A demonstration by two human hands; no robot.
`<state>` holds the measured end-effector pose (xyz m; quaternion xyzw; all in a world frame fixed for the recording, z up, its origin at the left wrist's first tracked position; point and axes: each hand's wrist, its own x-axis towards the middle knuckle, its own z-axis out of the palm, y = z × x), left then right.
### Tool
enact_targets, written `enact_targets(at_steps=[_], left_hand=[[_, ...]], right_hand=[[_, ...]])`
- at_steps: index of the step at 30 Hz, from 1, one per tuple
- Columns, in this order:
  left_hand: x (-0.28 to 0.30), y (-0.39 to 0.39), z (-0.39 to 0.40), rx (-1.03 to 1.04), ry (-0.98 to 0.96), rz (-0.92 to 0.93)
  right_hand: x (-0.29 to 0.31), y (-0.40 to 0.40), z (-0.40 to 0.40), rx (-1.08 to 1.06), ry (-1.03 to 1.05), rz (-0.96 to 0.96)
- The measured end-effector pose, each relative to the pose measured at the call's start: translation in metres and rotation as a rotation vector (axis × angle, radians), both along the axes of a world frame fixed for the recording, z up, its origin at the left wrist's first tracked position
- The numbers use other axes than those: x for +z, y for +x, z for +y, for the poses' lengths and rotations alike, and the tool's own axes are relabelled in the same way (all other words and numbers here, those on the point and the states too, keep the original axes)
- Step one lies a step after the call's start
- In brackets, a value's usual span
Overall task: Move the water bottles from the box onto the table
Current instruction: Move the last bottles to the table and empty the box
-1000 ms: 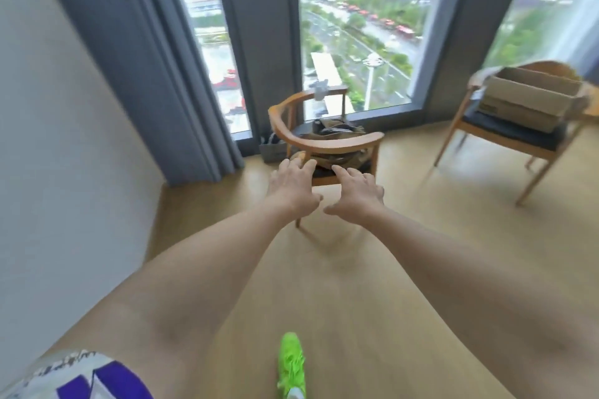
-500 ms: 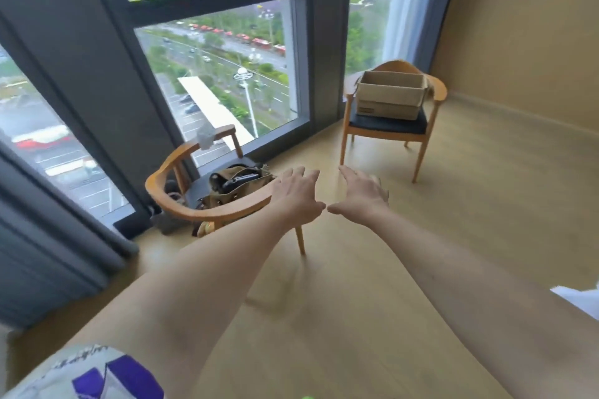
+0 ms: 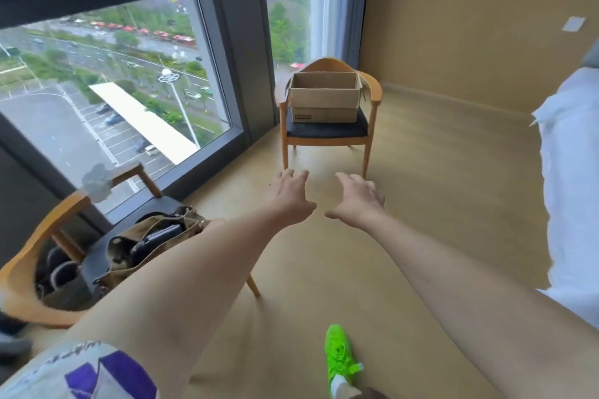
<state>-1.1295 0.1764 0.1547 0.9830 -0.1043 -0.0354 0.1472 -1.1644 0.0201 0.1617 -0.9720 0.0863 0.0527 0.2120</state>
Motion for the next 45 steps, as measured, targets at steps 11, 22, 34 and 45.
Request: enact_targets(at_steps=[11,22,34,45], left_hand=[[0.024,0.215,-0.068,-0.003,-0.012,-0.033],[-0.010,0.435,-0.102,-0.079,0.010,0.022],[0.002,0.690,-0.105,-0.073,-0.033,0.110],[-0.060,0.861,-0.133,-0.066,-0.004,0.222]], right_hand=[[0.023,0.217,-0.062,0.019,0.012,0.009],[-0.022,0.424,-0.091,-0.060,-0.004,0.107],[-0.025,0.644,-0.103,-0.188,0.008,0.130],[-0.073,0.827,-0.130,-0.125,0.033,0.203]])
